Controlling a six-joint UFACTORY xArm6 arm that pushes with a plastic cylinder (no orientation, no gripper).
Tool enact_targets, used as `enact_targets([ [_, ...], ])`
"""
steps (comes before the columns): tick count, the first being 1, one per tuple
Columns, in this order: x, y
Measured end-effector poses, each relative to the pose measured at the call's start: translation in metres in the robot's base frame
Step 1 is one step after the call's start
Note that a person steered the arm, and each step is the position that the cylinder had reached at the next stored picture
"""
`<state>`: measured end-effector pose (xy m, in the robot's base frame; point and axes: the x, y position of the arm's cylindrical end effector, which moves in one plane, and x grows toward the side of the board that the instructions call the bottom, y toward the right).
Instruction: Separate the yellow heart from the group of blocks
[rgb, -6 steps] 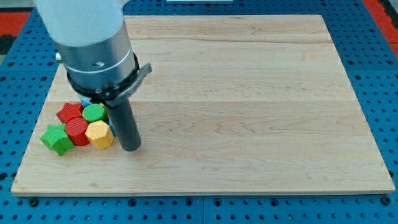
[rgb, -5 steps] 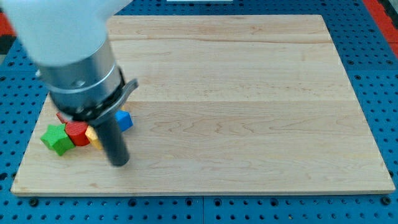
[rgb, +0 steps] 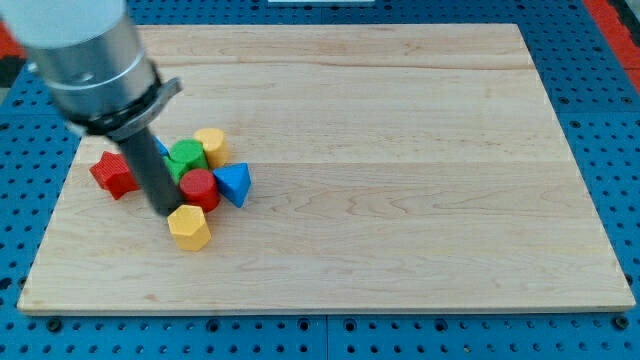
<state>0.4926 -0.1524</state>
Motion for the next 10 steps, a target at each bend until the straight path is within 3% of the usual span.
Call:
enact_targets([
  [2, -0.069, 0.037],
  [4, -0.067, 0.002],
  [5, -0.105, 0.011],
  [7, -0.158, 0.114],
  [8, -0.183, 0.089],
  [10, -0.134, 0.062],
])
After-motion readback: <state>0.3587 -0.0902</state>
